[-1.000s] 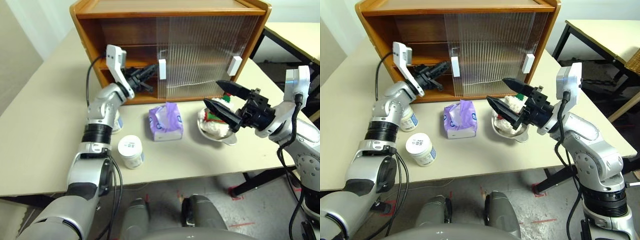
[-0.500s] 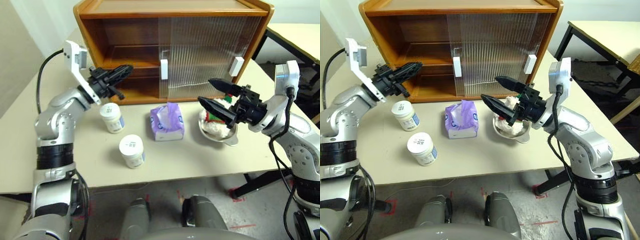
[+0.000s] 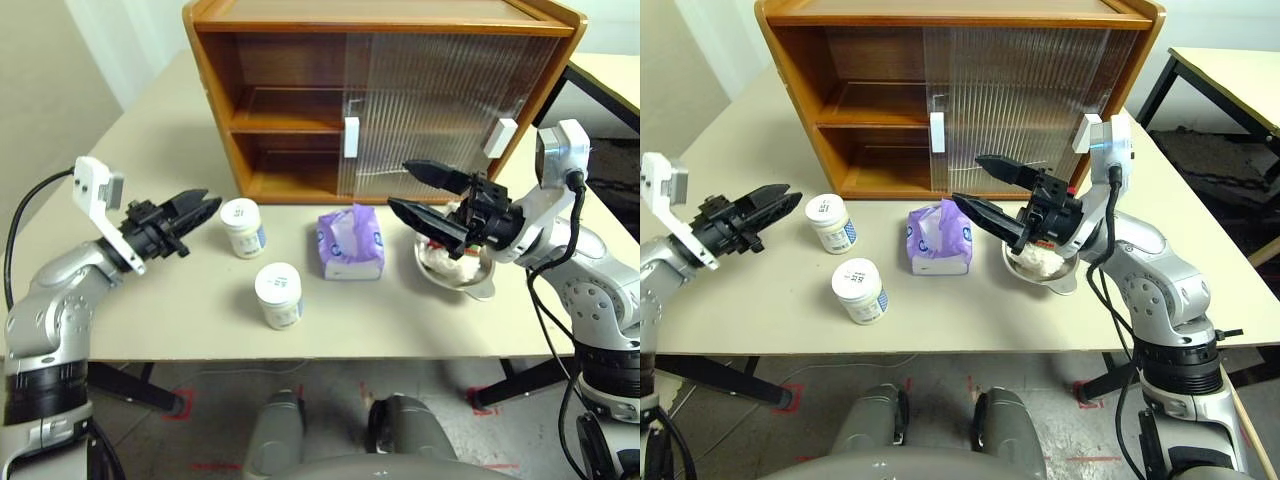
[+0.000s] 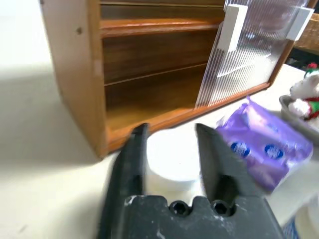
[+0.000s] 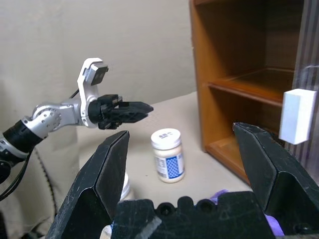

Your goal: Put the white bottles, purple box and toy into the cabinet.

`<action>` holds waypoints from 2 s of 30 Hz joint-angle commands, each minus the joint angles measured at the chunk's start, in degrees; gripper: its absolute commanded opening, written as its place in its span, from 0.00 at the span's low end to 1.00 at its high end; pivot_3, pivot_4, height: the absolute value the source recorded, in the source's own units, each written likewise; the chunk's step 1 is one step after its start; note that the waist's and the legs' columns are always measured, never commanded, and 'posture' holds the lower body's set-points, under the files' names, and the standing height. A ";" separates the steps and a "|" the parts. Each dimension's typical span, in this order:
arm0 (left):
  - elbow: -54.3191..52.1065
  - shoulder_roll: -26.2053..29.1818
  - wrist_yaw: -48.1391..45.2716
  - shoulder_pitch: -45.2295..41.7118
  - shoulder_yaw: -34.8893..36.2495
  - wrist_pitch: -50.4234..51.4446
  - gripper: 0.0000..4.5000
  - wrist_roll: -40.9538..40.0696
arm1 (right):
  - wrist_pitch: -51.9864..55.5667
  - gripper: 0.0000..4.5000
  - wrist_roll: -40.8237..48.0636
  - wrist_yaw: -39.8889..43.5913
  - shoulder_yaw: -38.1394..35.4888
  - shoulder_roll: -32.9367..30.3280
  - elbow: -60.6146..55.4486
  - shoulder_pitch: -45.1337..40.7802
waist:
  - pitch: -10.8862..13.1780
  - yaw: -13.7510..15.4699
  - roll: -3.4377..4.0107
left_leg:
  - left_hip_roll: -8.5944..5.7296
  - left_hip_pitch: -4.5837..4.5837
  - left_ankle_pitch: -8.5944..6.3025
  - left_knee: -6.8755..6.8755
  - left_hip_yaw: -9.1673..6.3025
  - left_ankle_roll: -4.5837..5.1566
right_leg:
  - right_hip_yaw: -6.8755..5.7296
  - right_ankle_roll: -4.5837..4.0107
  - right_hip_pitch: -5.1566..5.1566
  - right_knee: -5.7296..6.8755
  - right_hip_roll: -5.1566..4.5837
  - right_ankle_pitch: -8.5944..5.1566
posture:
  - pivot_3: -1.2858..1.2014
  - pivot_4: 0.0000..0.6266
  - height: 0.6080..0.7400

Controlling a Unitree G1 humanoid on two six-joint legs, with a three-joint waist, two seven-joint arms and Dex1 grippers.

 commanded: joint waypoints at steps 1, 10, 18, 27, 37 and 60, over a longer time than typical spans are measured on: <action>-1.96 0.92 -3.22 3.17 -0.18 -2.28 0.80 -0.13 | 0.26 1.00 0.32 1.09 0.15 -0.09 1.18 -0.84 | 0.04 0.51 0.06 | 0.00 0.00 0.00 0.00 0.02 0.00 | 0.01 -0.01 -0.01 0.00 0.00 -0.01 | 0.56 0.00 1.00; 3.93 0.20 -5.96 4.93 -2.55 -7.38 0.99 2.89 | 0.55 1.00 0.48 1.34 -0.11 -0.26 1.03 -1.35 | 0.20 1.87 0.36 | 0.01 -0.04 -0.01 -0.02 0.04 -0.01 | 0.00 -0.03 -0.09 -0.03 0.00 -0.02 | 0.55 0.00 1.00; 16.71 -1.58 -10.05 -0.14 -8.68 -15.23 0.99 7.69 | 1.03 1.00 0.83 0.69 -0.79 -0.89 0.04 -1.40 | 0.21 1.87 0.36 | 0.01 -0.07 -0.01 0.00 0.05 -0.01 | -0.04 -0.02 -0.08 -0.06 0.00 -0.01 | 0.54 0.00 1.00; 30.24 -5.21 -12.59 -6.08 -13.40 -25.31 0.99 12.64 | 1.94 1.00 1.59 -1.18 -1.85 -1.63 -1.97 -1.26 | 0.20 1.36 0.35 | 0.02 -0.09 0.00 -0.02 0.07 -0.01 | -0.06 0.06 -0.09 -0.06 0.01 0.03 | 0.52 0.00 1.00; 38.84 -9.72 -10.37 -11.33 -14.28 -31.32 0.99 15.19 | 2.45 1.00 2.11 -2.63 -2.52 -2.19 -3.60 -0.17 | 0.16 0.27 0.30 | 0.02 -0.09 0.00 0.02 0.06 0.00 | -0.09 0.34 -0.02 -0.07 -0.01 0.20 | 0.51 0.00 1.00; 41.00 -10.56 -7.01 -12.65 -11.66 -31.49 0.99 14.39 | 2.61 1.00 2.19 -3.54 -2.73 -2.48 -4.34 0.12 | 0.16 -1.37 0.29 | 0.03 -0.09 0.00 0.01 0.03 0.00 | -0.14 0.57 -0.02 -0.06 -0.01 0.33 | 0.51 0.00 1.00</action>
